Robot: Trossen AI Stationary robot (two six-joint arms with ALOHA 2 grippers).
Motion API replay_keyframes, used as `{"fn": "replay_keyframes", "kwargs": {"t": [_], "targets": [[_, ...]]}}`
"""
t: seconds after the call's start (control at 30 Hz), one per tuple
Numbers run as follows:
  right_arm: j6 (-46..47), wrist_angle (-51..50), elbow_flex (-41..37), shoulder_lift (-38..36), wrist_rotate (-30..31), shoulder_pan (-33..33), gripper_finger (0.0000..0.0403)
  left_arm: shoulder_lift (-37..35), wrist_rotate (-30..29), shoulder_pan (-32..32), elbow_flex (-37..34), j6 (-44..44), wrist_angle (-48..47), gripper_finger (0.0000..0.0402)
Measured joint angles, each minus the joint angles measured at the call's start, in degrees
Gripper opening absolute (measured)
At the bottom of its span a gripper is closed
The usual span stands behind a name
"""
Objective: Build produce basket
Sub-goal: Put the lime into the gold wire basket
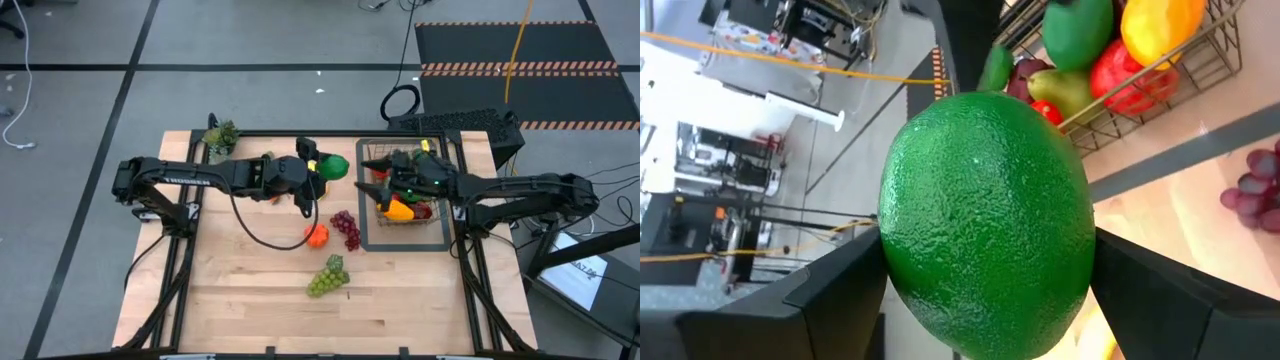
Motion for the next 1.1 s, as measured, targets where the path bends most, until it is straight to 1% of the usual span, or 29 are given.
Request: {"fn": "replay_keyframes", "kwargs": {"t": [0.2,0.3,0.4,0.47,0.6,0.73,0.83,0.93,1.1], "targets": [[2.38,7.17,-0.02,5.86,-3.04,0.00,0.0357,0.00,0.40,0.00,0.00,2.23,-0.03,0.0321],[3.04,10.19,-0.02,7.53,-3.09,-0.26,0.0357,0.01,1.91,0.00,0.00,2.39,-0.02,0.0321],[3.94,13.28,-0.02,9.23,-4.84,-0.75,0.0357,-0.01,3.61,0.00,0.00,2.15,-0.02,0.0321],[4.88,15.39,-0.02,10.34,-6.10,-1.10,0.0357,0.01,4.10,0.00,0.00,1.96,-0.04,0.0321],[5.19,19.00,-0.02,12.50,-6.21,-1.46,0.0357,0.01,4.26,-0.13,0.00,1.65,-0.02,0.0321],[5.18,22.65,-0.02,14.11,-8.98,-2.19,0.0357,0.01,5.39,-0.52,0.00,1.12,0.07,0.0321],[5.80,24.71,-0.02,14.95,-9.56,-2.28,0.0356,0.10,6.36,-0.79,0.00,1.08,0.48,0.0321],[6.17,24.94,-0.02,15.01,-11.27,-2.77,0.0347,0.82,6.39,-0.90,0.00,1.15,0.96,0.0321],[6.24,23.98,-0.08,14.86,-12.19,-3.42,0.0317,2.20,5.83,-0.89,0.00,1.59,1.70,0.0321]]}}
